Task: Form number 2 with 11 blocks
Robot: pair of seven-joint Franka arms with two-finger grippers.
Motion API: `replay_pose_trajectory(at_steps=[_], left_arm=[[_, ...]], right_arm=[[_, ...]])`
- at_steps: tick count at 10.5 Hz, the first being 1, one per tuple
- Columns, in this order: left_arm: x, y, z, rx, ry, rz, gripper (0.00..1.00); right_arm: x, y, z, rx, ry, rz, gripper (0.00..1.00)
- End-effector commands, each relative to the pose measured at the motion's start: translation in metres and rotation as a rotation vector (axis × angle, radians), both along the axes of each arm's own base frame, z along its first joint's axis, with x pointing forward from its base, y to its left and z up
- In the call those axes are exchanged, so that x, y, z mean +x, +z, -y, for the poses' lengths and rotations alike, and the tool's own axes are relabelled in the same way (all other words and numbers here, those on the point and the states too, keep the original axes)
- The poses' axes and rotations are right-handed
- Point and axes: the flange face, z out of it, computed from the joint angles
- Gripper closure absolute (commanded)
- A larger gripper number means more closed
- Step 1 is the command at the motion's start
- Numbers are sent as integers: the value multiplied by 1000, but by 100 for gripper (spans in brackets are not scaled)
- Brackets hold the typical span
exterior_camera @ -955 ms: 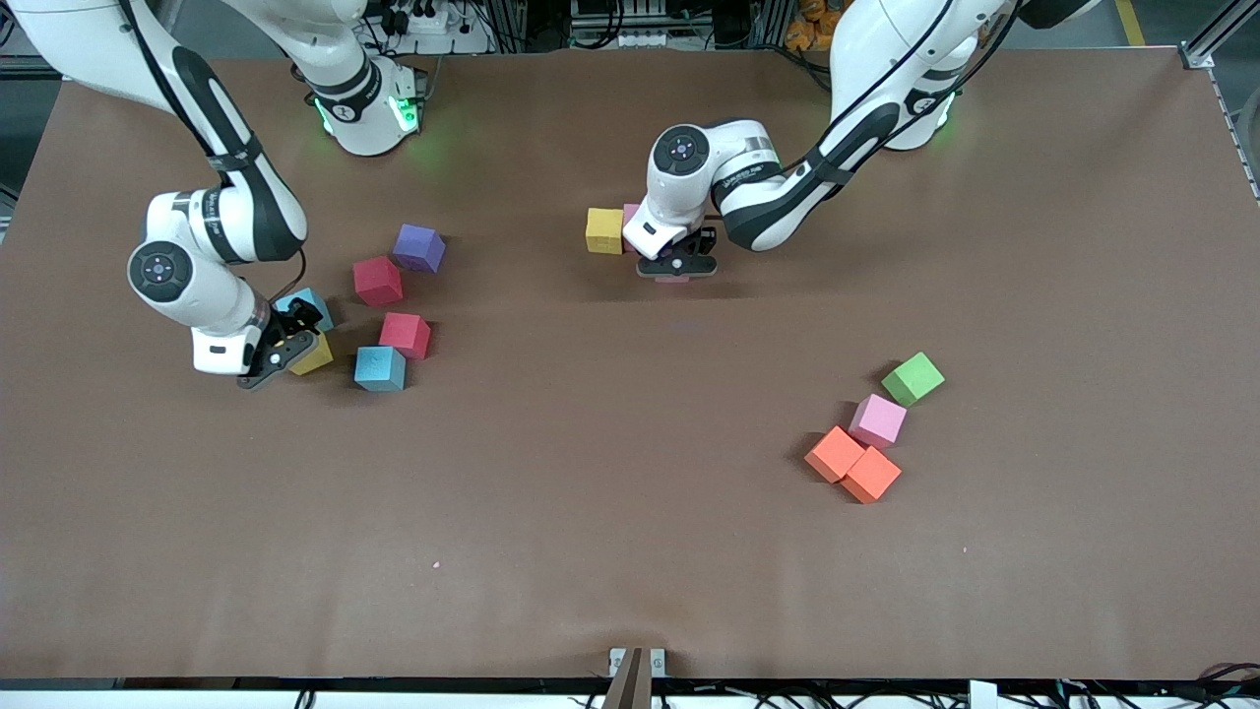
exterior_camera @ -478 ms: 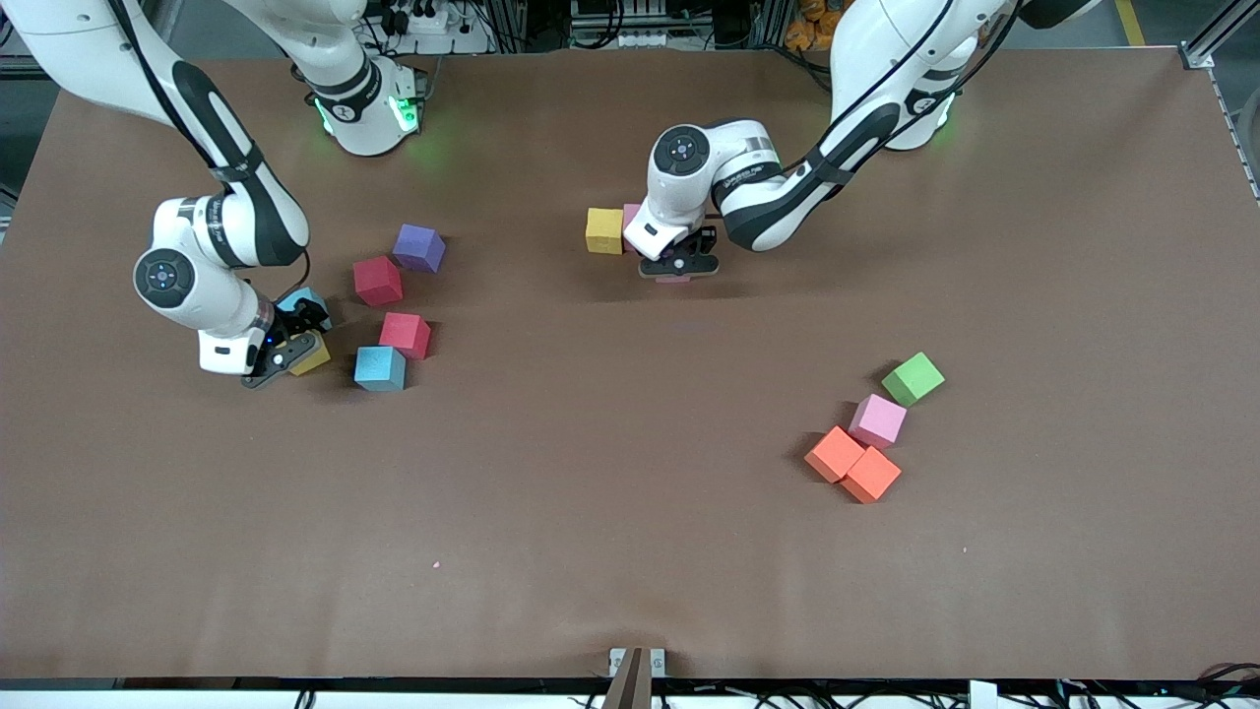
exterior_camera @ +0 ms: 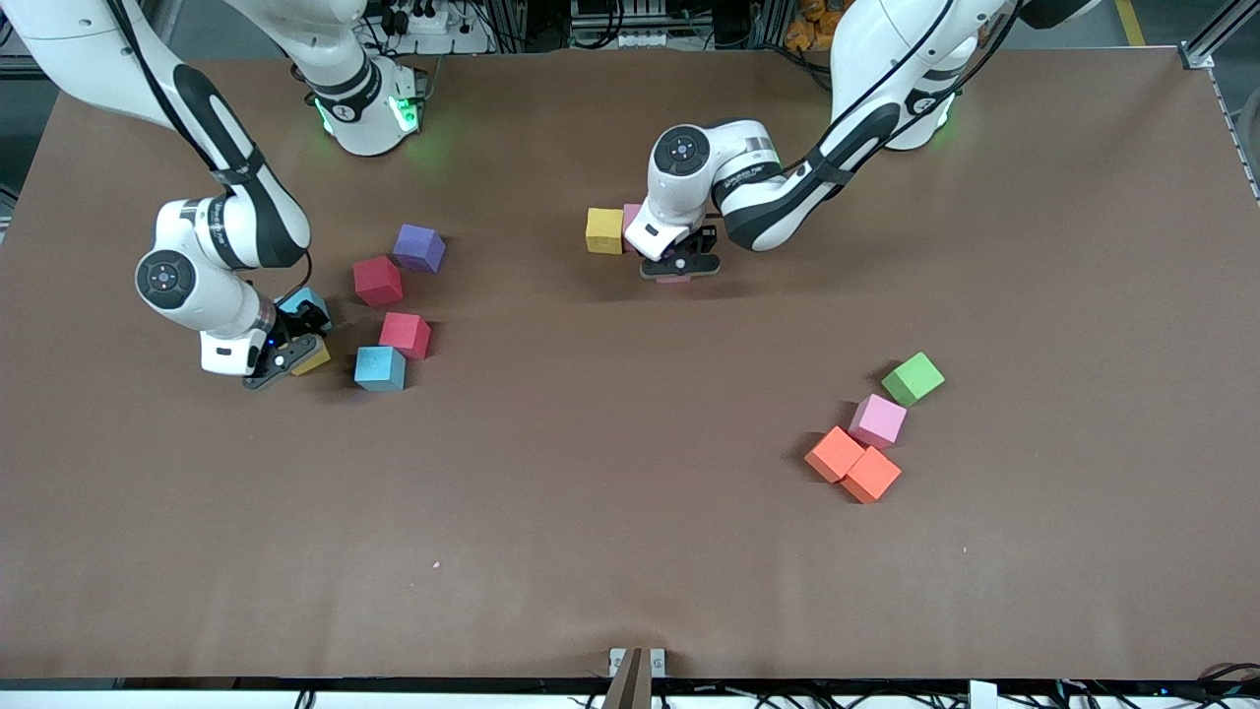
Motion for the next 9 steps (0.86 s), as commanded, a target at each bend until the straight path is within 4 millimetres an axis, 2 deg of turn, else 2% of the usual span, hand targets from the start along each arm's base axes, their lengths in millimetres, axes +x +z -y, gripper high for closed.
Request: replay_pose_trajectory(at_steps=[1, 3, 4, 6, 9], left_arm=[[-11, -10, -9, 27, -2, 0, 43], [-11, -10, -8, 27, -8, 0, 43], [-12, -10, -8, 26, -13, -1, 41], [-10, -9, -7, 24, -15, 2, 2], [-2, 3, -6, 30, -8, 23, 0]], right_arm=[[5, 7, 2, 8, -18, 19, 54], [18, 26, 1, 0, -11, 59, 64], [24, 39, -2, -9, -5, 56, 66], [39, 68, -11, -17, -3, 30, 69], [56, 94, -40, 58, -60, 40, 70]])
